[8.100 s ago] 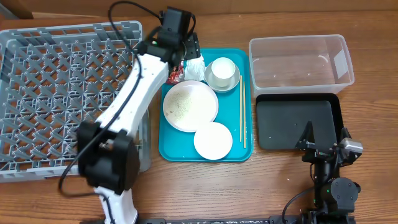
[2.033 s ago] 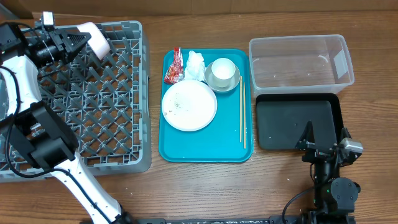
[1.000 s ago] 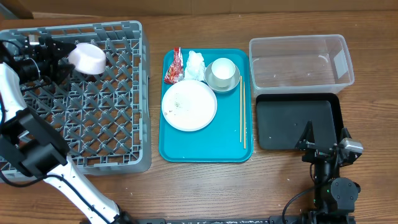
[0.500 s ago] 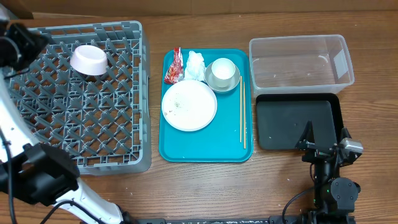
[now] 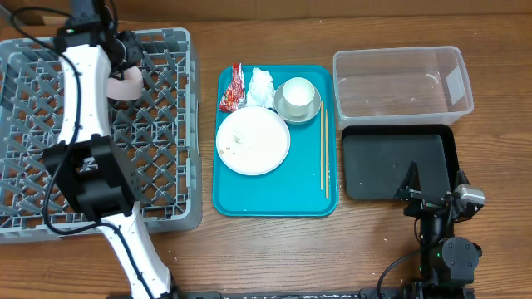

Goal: Sort waste into correct bins and load items into the dishwasher
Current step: 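Open the left gripper and lift it off the pink bowl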

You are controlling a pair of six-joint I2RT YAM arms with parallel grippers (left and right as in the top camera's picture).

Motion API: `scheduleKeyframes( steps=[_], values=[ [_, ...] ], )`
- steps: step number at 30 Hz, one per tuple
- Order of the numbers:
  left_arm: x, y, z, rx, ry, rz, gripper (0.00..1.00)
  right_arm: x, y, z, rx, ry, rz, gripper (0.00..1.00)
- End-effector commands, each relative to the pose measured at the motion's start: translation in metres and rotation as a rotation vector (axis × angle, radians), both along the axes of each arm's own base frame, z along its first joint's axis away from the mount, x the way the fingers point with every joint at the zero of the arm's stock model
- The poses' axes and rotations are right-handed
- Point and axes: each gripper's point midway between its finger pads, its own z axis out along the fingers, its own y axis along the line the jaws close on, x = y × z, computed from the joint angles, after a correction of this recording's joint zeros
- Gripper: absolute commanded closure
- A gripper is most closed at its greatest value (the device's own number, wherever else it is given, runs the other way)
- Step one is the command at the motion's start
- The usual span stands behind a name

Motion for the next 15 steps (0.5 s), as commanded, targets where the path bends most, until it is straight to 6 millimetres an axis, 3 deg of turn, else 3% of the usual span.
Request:
scheduleKeyframes(
  steps=[1, 7, 15],
  values=[
    [-0.013, 0.043, 0.002, 0.207, 0.048, 0.151, 0.96, 0.0, -0.002, -0.002, 0.002, -0.003, -0.008, 0.0],
    [-0.029, 0.059, 0.002, 0.267, 0.102, 0.215, 0.96, 0.0, -0.002, -0.002, 0.002, -0.003, -0.008, 0.0],
    [-0.048, 0.052, -0.008, 0.238, 0.196, 0.193, 0.96, 0.0, -0.002, -0.002, 0.002, -0.003, -0.008, 0.0]
  ],
)
